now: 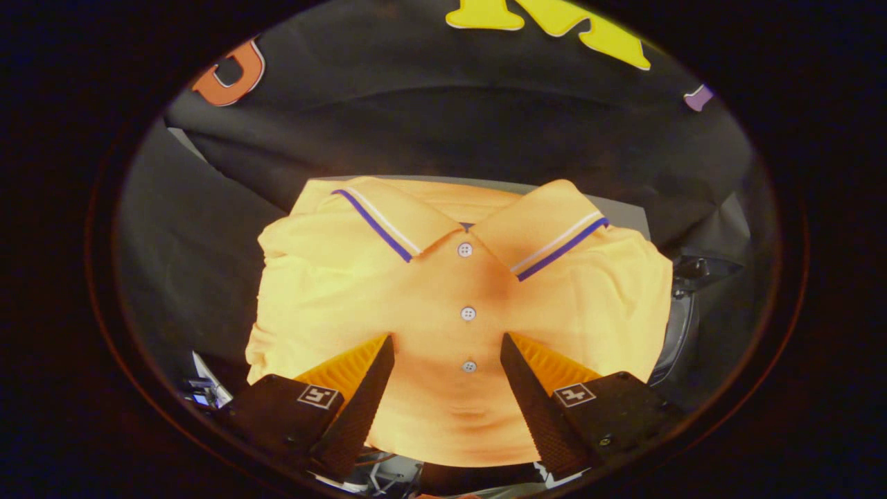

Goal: Put the clothes into the washing machine and then close the washing machine lid.

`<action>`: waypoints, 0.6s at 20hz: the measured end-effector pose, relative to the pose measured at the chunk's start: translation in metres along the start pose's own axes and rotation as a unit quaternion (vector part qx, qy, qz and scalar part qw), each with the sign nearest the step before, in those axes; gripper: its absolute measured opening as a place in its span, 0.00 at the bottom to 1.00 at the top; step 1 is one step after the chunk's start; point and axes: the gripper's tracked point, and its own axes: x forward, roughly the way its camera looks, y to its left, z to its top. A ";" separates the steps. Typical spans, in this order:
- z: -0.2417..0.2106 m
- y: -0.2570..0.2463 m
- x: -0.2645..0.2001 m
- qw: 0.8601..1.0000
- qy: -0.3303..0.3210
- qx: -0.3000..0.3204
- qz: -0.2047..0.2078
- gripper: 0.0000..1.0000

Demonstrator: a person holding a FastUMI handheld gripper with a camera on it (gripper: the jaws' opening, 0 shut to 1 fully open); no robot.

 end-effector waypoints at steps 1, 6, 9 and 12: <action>0.001 0.002 0.002 1.000 0.002 -0.007 -0.004 0.97; -0.002 0.006 0.006 0.999 0.012 -0.031 -0.043 0.96; -0.001 0.006 0.006 0.999 0.014 -0.026 -0.044 0.95; 0.001 0.005 0.005 0.998 0.018 -0.031 -0.043 0.92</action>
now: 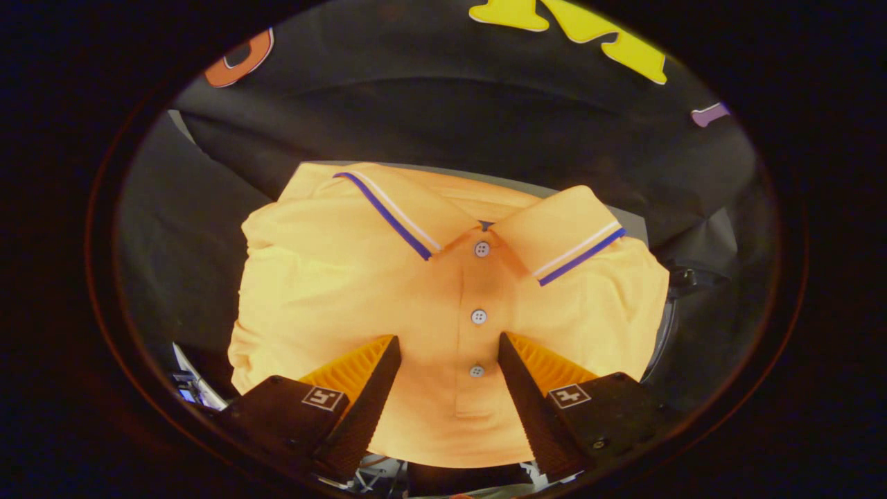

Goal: Put the clothes into the washing machine and then close the washing machine lid.

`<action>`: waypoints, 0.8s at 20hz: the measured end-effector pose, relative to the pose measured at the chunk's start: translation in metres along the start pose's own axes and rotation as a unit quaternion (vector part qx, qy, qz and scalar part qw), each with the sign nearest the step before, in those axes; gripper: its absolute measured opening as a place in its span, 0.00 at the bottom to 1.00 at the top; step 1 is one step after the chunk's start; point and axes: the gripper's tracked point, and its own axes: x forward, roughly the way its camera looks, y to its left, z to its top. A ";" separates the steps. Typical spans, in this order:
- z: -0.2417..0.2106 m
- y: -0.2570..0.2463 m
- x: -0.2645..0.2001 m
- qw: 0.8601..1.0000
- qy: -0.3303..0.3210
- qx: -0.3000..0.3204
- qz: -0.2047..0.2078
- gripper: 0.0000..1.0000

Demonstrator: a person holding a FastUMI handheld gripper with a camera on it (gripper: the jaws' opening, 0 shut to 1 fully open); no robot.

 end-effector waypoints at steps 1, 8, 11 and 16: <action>0.002 0.001 -0.001 1.000 0.000 -0.001 0.000 0.86; 0.006 0.012 0.000 1.000 -0.020 -0.015 0.006 0.12; 0.000 0.005 -0.004 0.999 -0.008 -0.031 0.017 0.06; -0.004 -0.002 -0.013 0.999 -0.009 -0.008 0.047 0.06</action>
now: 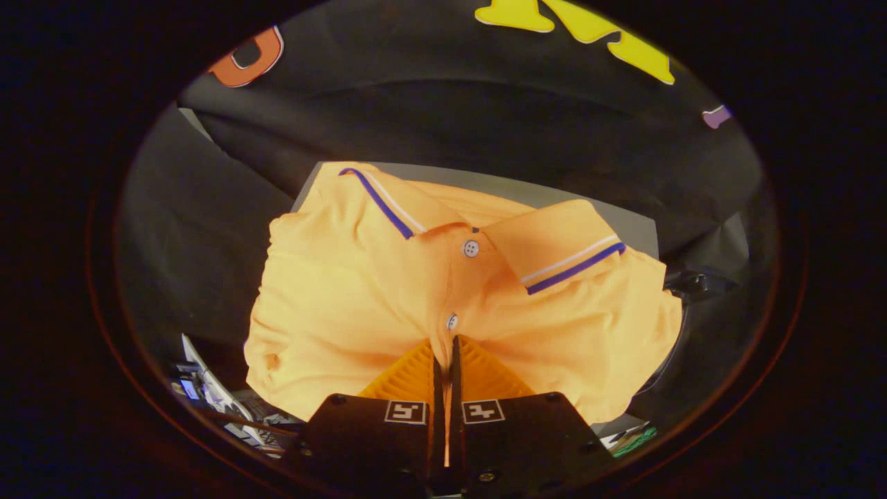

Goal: Put the clothes into the washing machine and then close the washing machine lid.

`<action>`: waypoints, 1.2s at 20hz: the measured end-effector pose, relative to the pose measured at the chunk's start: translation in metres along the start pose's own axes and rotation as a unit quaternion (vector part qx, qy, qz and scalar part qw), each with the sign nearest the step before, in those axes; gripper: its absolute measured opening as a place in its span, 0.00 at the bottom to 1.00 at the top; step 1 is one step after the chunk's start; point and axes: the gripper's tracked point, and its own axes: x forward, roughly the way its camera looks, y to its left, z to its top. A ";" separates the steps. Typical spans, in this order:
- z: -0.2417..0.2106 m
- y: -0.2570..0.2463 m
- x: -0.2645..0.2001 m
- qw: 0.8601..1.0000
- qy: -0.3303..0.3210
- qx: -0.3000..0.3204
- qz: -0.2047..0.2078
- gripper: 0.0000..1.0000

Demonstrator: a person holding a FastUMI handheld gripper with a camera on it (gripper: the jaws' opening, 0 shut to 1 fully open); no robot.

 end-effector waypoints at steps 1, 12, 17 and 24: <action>0.001 0.000 -0.006 1.000 -0.004 -0.002 0.005 0.06; 0.009 -0.006 -0.065 0.998 -0.054 -0.004 0.036 0.06; 0.000 -0.025 -0.083 0.996 -0.071 0.017 0.041 0.06; -0.020 -0.063 -0.124 0.992 -0.110 0.043 0.047 0.06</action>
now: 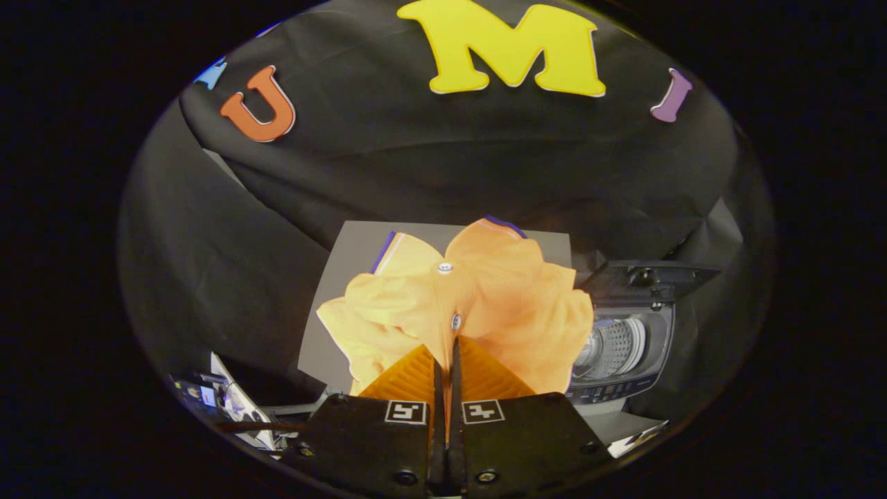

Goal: Put the clothes into the washing machine and then close the washing machine lid.

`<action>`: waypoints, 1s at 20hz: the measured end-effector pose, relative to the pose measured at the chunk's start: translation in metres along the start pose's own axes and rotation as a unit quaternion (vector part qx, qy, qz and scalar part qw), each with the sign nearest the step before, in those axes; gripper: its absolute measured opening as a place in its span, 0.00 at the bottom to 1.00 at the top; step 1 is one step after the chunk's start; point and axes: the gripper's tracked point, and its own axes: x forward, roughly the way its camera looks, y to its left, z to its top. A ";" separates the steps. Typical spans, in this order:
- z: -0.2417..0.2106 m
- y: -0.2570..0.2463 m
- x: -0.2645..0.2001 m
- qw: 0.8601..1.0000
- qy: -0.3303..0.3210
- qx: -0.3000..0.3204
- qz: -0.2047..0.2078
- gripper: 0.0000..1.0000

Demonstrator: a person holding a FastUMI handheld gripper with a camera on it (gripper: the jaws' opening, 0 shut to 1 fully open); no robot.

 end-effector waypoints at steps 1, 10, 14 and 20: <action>-0.002 -0.007 -0.006 1.000 -0.005 0.005 -0.002 0.06; -0.032 -0.094 -0.060 0.994 -0.044 0.090 -0.030 0.06; -0.040 -0.139 -0.071 0.992 -0.052 0.108 -0.032 0.06; -0.030 -0.209 -0.092 0.991 -0.072 0.107 -0.033 0.06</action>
